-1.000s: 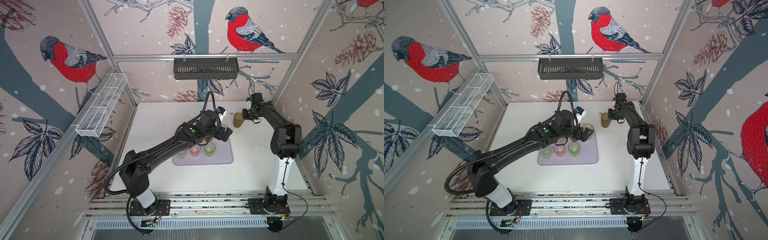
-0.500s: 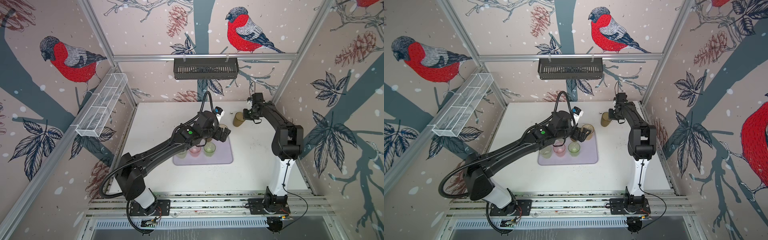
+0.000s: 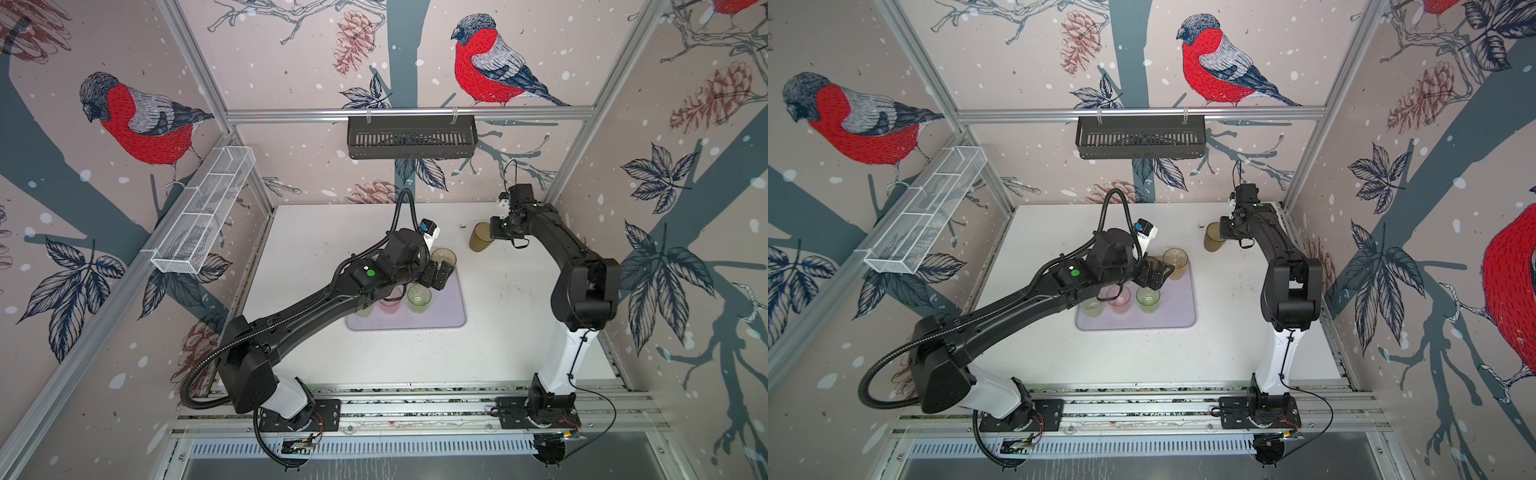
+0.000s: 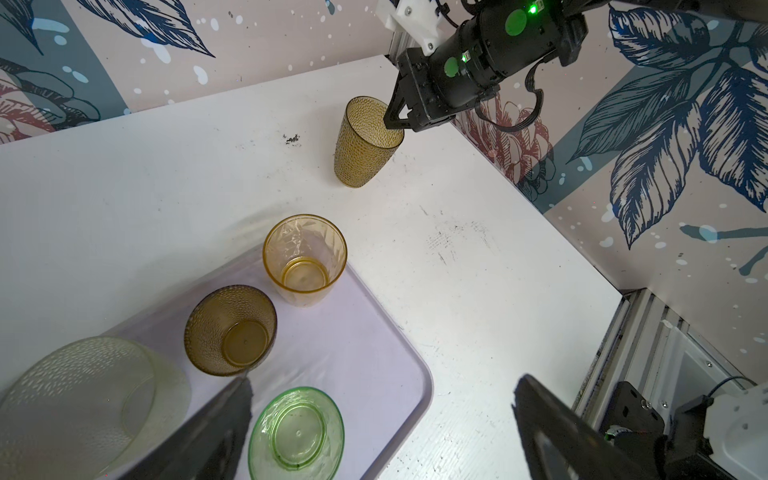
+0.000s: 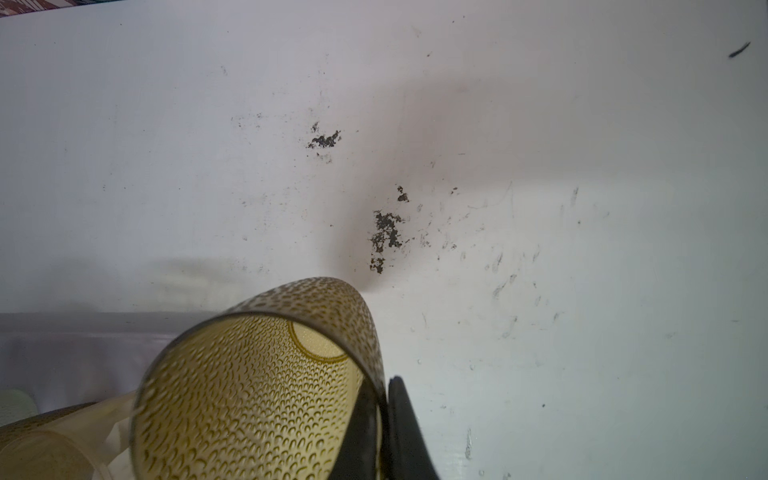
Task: Place the glasses into the tray
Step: 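Lift the dark amber cup and carry it over the tray with the right gripper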
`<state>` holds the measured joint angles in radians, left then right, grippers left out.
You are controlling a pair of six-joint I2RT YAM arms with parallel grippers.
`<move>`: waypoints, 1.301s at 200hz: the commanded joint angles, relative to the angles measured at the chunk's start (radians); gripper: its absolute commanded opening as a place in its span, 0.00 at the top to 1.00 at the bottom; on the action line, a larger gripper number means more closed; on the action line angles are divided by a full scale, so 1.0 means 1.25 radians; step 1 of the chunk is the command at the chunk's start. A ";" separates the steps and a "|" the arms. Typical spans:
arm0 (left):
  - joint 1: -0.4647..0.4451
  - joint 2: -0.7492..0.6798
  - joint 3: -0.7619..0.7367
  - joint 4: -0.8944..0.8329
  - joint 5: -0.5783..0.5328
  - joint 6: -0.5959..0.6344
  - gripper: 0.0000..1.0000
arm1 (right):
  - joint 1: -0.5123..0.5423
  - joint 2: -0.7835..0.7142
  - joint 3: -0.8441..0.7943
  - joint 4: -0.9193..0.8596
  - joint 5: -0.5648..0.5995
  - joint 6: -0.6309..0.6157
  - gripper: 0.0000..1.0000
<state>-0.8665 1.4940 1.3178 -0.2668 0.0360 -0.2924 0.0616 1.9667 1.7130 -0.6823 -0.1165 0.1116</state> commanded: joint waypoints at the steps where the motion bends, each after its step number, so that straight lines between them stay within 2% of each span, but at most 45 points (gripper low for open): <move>1: -0.001 -0.016 -0.011 0.025 -0.018 -0.011 0.02 | 0.000 -0.029 -0.012 -0.028 0.016 -0.017 0.92; 54: -0.001 -0.061 -0.048 0.006 -0.042 -0.014 0.03 | 0.011 -0.116 -0.077 -0.045 0.027 -0.012 0.92; 165: 0.000 -0.108 -0.135 0.036 -0.017 -0.039 0.03 | 0.079 -0.265 -0.205 -0.081 0.061 0.020 0.92; 260: 0.001 -0.124 -0.157 0.039 -0.020 -0.046 0.02 | 0.168 -0.307 -0.232 -0.116 0.082 0.060 0.92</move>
<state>-0.8658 1.3495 1.1320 -0.2592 0.0086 -0.3408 0.2516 1.5929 1.4281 -0.8112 -0.0250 0.1604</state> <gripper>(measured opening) 0.977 0.081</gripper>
